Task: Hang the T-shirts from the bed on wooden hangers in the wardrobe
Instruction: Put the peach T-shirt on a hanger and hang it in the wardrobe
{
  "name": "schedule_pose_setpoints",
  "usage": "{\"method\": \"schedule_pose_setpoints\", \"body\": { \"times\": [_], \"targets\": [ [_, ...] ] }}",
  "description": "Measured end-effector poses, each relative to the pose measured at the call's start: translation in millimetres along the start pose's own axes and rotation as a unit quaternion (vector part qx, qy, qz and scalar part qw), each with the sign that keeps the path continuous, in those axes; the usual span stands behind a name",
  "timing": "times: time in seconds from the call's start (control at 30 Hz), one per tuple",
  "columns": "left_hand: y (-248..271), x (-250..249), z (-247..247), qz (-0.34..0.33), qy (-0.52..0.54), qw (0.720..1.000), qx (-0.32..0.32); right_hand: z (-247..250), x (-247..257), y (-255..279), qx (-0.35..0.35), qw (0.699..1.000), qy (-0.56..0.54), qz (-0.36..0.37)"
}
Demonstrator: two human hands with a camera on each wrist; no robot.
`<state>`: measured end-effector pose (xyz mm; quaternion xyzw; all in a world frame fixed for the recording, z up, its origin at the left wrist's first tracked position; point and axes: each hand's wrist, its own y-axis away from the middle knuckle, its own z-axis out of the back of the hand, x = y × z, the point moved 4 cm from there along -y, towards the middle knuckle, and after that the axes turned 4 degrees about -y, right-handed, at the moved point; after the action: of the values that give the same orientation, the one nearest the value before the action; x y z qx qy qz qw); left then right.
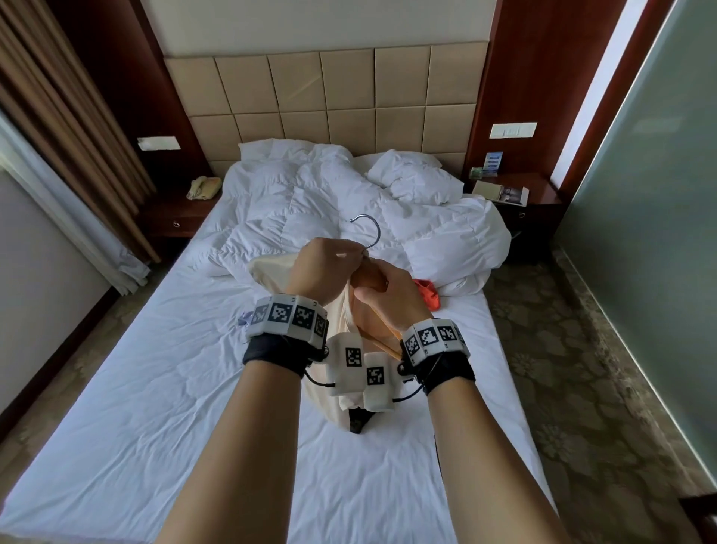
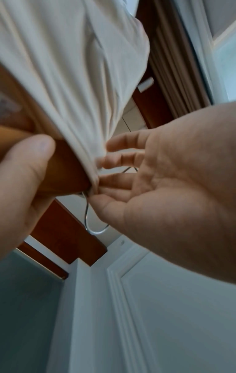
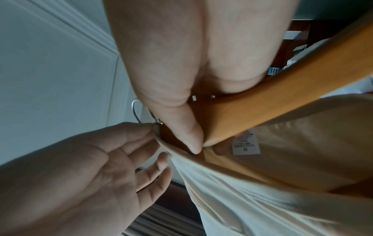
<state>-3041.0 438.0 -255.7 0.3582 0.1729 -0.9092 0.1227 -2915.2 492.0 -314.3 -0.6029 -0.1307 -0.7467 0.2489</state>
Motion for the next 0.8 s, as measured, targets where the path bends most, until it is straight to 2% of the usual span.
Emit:
{"method": "schedule_pose_setpoints", "body": {
  "times": [0.07, 0.2, 0.33, 0.53, 0.8],
  "targets": [
    [-4, -4, 3, -0.03, -0.046, 0.998, 0.025, 2, 0, -6, -0.004, 1.0, 0.006, -0.01],
    [-19, -14, 13, -0.03, -0.13, 0.988, 0.074, 10, 11, -22, -0.006, 1.0, 0.022, -0.006],
    [-37, -26, 20, -0.016, -0.116, 0.988, 0.095, 18, 34, -38, 0.004, 1.0, 0.015, 0.006],
    [-70, -33, 43, -0.001, -0.16, 0.981, 0.105, 25, 71, -55, 0.019, 0.999, 0.036, 0.022],
    [-104, -45, 83, -0.004, -0.154, 0.963, 0.222, 24, 127, -85, 0.005, 0.993, 0.102, 0.062]
  ]
}}
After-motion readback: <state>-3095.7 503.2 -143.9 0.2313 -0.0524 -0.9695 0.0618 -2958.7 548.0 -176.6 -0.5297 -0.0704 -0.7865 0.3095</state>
